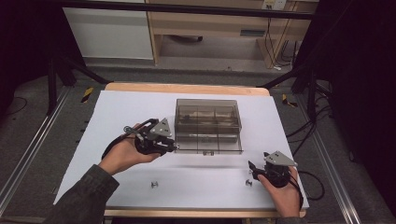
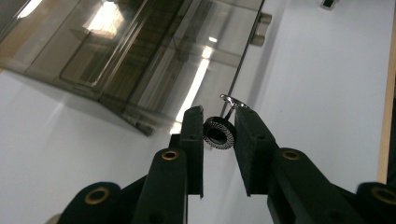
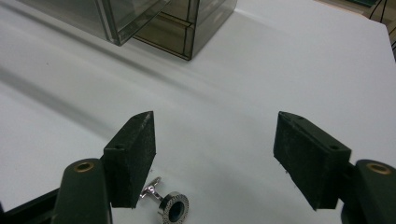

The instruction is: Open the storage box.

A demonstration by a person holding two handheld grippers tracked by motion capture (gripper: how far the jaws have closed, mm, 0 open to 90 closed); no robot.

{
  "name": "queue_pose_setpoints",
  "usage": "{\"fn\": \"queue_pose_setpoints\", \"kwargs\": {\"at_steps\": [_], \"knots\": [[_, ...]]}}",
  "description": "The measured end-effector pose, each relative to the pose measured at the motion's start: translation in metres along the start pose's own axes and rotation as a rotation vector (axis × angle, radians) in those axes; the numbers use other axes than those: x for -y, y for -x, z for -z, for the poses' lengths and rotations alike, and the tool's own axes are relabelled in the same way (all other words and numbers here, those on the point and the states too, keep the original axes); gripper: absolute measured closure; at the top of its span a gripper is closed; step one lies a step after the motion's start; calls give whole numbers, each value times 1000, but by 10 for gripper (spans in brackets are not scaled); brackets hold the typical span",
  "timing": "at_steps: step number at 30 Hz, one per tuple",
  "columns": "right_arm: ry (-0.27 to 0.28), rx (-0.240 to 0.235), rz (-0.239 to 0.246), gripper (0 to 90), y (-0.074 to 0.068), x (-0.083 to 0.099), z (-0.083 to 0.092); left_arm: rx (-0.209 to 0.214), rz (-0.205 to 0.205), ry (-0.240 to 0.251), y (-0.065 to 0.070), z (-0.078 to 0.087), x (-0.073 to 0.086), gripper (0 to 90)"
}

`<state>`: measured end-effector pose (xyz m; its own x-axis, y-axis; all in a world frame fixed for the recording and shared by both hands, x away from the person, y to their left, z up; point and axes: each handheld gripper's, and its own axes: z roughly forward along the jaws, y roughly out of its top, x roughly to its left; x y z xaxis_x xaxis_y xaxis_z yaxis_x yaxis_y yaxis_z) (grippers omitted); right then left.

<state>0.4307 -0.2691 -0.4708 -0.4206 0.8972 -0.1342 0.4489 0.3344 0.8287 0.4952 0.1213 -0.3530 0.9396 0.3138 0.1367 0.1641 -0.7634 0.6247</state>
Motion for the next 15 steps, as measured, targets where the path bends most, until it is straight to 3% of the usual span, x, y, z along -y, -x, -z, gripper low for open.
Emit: {"fn": "queue_pose_setpoints", "kwargs": {"at_steps": [9, 15], "knots": [[1, -3, -5, 285, 2, 1, 0, 14, -34, 9, 2, -28, -39, 738], [4, -8, -5, 283, 1, 1, -1, 27, -31, -2, 3, -50, -55, 738]]}}
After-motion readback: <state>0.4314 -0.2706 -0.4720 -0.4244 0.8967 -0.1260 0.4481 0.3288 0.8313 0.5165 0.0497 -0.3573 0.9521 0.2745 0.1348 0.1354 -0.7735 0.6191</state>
